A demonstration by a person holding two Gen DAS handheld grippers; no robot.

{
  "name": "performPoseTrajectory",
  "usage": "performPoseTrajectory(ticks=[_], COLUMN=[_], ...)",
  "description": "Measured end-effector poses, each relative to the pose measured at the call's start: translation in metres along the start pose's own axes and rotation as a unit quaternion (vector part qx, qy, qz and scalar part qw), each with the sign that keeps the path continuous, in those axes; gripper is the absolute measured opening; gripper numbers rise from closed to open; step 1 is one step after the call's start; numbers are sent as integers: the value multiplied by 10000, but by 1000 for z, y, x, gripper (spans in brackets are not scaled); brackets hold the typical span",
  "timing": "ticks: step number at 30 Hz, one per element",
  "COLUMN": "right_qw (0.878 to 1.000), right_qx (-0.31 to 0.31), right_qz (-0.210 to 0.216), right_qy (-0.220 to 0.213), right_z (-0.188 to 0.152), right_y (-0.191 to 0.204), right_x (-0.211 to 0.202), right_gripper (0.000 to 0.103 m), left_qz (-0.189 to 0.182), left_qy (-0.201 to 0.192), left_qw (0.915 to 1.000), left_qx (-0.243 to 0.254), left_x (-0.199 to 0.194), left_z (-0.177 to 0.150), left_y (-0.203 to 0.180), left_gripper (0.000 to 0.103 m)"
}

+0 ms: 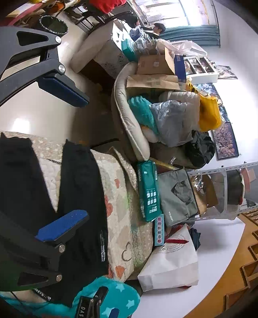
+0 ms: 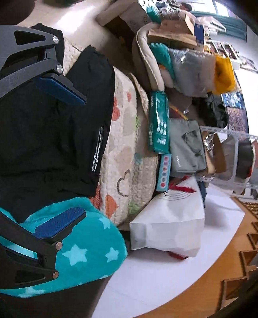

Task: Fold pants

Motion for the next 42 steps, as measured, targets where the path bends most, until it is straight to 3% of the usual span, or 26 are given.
performPoseTrajectory(ticks=[5, 10, 14, 22, 27, 32, 37, 42], right_qw=[9995, 9939, 9855, 9736, 9643, 9572, 9471, 9407], right_qx=[-248, -760, -1025, -1008, -954, -715, -542, -667], right_qz=[50, 516, 795, 1358, 1748, 2033, 2317, 2451], right_qy=[186, 617, 1096, 1532, 1746, 1931, 2154, 2246], right_z=[6, 5, -3, 5, 13, 13, 4, -6], right_y=[-3, 5, 0, -19, -22, -21, -16, -1], right_x=[25, 59, 98, 164, 201, 233, 257, 264], right_gripper=[103, 102, 101, 88, 81, 73, 65, 65], left_qz=[125, -15, -524, -1591, -1826, -2018, -2123, -2396], left_qy=[-217, 196, 761, 1924, 2246, 2416, 2693, 2625], left_qw=[9996, 9996, 9952, 9681, 9568, 9472, 9312, 9274], left_qx=[-90, 185, 313, 224, 275, 605, 1238, 1168], left_x=[21, 71, 123, 247, 299, 331, 352, 354], left_z=[3, -3, -9, -22, -26, -35, -64, -65], left_y=[4, -4, -11, -21, -31, -53, -79, -85], left_gripper=[103, 103, 103, 99, 90, 90, 90, 91])
Point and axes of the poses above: each gripper's, at about its wrist camera, not at the fingertips, and x roughly the way its jaws point, y to its left, z to its top, the point moved 8 cm from there along x, roughly the way its jaws point, and after that the axes turned 5 degrees about z, right-handed, at the moved point
